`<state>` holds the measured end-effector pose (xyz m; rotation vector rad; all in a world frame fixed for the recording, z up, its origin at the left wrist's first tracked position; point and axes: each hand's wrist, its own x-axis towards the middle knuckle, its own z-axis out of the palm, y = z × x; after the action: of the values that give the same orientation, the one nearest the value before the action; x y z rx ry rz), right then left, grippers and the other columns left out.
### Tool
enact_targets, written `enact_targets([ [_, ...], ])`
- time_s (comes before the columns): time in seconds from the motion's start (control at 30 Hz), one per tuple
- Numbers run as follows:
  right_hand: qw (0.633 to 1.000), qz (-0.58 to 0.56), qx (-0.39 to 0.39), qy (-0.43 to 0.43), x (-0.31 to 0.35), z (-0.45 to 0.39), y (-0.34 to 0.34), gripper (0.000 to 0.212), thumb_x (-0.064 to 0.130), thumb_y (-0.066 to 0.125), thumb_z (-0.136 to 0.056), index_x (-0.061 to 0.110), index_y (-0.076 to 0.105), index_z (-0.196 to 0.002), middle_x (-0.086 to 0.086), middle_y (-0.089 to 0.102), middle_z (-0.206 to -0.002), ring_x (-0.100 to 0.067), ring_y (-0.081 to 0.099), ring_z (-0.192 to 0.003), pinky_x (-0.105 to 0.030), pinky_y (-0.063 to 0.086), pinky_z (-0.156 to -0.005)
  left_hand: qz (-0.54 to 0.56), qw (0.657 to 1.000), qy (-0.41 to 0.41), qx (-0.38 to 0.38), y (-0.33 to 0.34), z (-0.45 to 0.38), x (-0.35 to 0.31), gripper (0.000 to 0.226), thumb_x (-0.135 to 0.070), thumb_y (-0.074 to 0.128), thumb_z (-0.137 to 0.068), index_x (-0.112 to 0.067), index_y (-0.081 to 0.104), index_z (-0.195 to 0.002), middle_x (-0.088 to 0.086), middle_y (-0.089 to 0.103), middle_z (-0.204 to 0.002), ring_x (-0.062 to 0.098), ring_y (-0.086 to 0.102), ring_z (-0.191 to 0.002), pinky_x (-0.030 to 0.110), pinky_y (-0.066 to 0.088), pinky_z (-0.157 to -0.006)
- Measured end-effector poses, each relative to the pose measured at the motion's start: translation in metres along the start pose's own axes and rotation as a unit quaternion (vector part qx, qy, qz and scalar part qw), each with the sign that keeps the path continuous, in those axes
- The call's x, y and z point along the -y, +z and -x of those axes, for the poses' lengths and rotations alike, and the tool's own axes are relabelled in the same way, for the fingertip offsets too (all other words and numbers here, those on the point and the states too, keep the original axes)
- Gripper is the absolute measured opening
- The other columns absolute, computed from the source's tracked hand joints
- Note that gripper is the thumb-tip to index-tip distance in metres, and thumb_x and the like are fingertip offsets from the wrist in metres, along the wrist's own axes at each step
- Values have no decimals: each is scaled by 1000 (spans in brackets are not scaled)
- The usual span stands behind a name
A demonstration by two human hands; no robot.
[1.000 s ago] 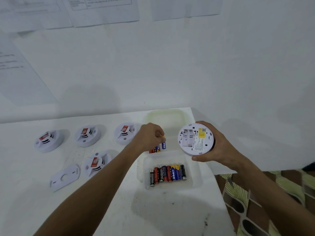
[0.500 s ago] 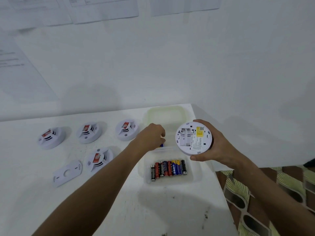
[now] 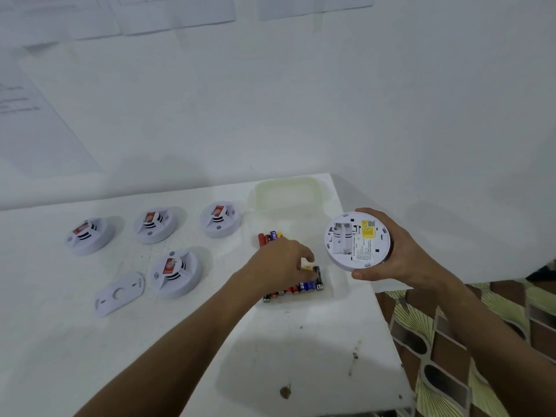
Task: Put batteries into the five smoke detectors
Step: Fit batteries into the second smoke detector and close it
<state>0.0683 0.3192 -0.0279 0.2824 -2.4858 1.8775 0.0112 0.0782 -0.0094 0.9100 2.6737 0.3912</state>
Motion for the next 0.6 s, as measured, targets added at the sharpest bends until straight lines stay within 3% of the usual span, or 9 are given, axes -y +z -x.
enact_targets([
  [0.1,1000,8,-6,6,-3,11,-4,90,11,90,-51,30,49,-129,24,63,-119,-4,59,-116,-13,51,-87,-53,998,-11,41,10,-5,-9,51,-53,62,-85,-24,61,-126,-1,66,-109,19,58,-106,36,51,-86],
  [0.2,1000,9,-12,13,-7,22,-7,90,13,91,-51,31,50,-129,22,63,-121,-7,58,-118,-15,51,-90,-87,995,-11,42,17,-8,-15,38,-52,65,-83,-16,59,-96,-6,54,-83,21,56,-90,31,48,-71],
  [0.43,1000,0,-7,13,-10,33,-9,92,11,92,-54,31,48,-133,15,62,-125,-11,57,-122,-20,52,-94,-40,998,-37,40,23,-13,-17,57,-48,74,-77,-18,57,-123,1,61,-116,19,57,-103,32,50,-82],
  [0.5,1000,0,-6,14,-10,35,-9,93,11,92,-54,30,48,-134,14,62,-126,-12,57,-122,-21,52,-94,-55,997,-45,40,25,-13,-18,56,-49,72,-79,-15,59,-122,2,62,-114,21,58,-104,33,51,-81],
  [0.6,1000,-3,-6,14,-10,37,-9,92,10,91,-54,28,48,-133,14,63,-125,-11,58,-121,-20,52,-93,-78,996,-36,36,28,-12,-19,44,-48,70,-80,-11,65,-104,4,65,-98,23,61,-90,31,51,-71],
])
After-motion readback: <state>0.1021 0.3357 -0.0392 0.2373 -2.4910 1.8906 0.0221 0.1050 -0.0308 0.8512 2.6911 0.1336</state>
